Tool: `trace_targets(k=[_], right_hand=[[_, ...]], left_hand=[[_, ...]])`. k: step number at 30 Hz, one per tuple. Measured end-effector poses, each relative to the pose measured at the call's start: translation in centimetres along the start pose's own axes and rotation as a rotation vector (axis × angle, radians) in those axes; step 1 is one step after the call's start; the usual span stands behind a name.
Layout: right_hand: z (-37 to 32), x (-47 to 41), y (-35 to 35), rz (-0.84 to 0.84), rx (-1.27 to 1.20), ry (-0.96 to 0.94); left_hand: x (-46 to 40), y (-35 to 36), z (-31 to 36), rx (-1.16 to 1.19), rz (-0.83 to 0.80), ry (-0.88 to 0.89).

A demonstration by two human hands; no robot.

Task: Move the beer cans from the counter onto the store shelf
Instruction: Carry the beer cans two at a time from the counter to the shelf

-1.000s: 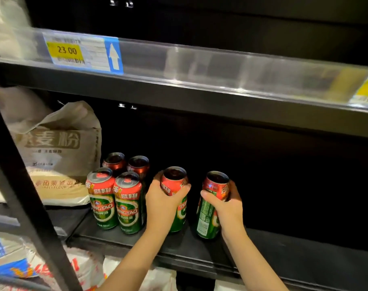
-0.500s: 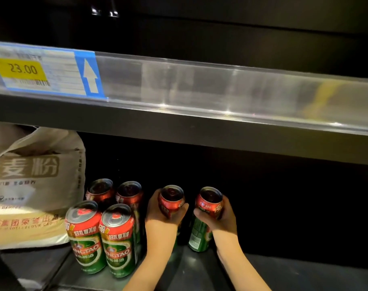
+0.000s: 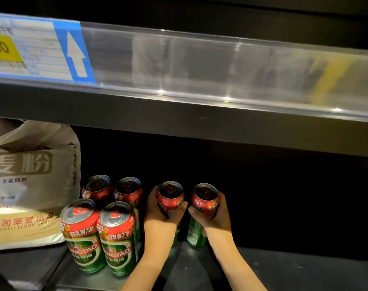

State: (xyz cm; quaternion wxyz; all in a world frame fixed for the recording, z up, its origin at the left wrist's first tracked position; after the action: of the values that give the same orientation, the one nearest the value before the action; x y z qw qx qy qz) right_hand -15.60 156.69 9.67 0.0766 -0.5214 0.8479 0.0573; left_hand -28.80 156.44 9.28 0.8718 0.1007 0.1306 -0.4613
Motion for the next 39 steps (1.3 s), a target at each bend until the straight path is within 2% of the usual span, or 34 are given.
trace_targets(k=[6, 11, 15, 22, 30, 39], right_hand=[[0.9, 0.8, -1.4, -0.056, -0.082, 0.038], [3.9, 3.2, -2.5, -0.039, 0.047, 0.017], [4.6, 3.2, -2.2, -0.100, 0.148, -0.001], [5.8, 2.6, -2.3, -0.089, 0.314, -0.038], [6.2, 2.4, -2.1, -0.029, 0.323, -0.027], [6.1, 2.5, -2.5, -0.083, 0.312, -0.009]], left_hand=[[1.8, -1.1, -1.7, -0.080, -0.008, -0.015], [3.7, -1.7, -4.1, -0.330, -0.066, -0.097], [2.9, -1.6, -5.2, -0.379, -0.095, -0.097], [2.7, -1.8, -5.2, -0.348, -0.052, -0.128], [3.1, -2.2, -5.1, -0.329, -0.054, -0.101], [3.4, -2.5, -5.5, -0.295, -0.061, -0.098]])
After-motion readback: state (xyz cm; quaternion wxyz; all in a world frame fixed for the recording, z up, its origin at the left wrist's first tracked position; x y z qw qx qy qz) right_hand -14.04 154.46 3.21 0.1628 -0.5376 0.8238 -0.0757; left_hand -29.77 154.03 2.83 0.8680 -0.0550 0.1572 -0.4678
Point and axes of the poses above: each hand's wrist, its own x-axis away from the middle knuckle, its own y-axis out of the palm, z = x × y, the point moved 1 cm from there along -x, towards the middle knuckle, and after that the axes turned 15 degrees about z, right-handed, at the moved point
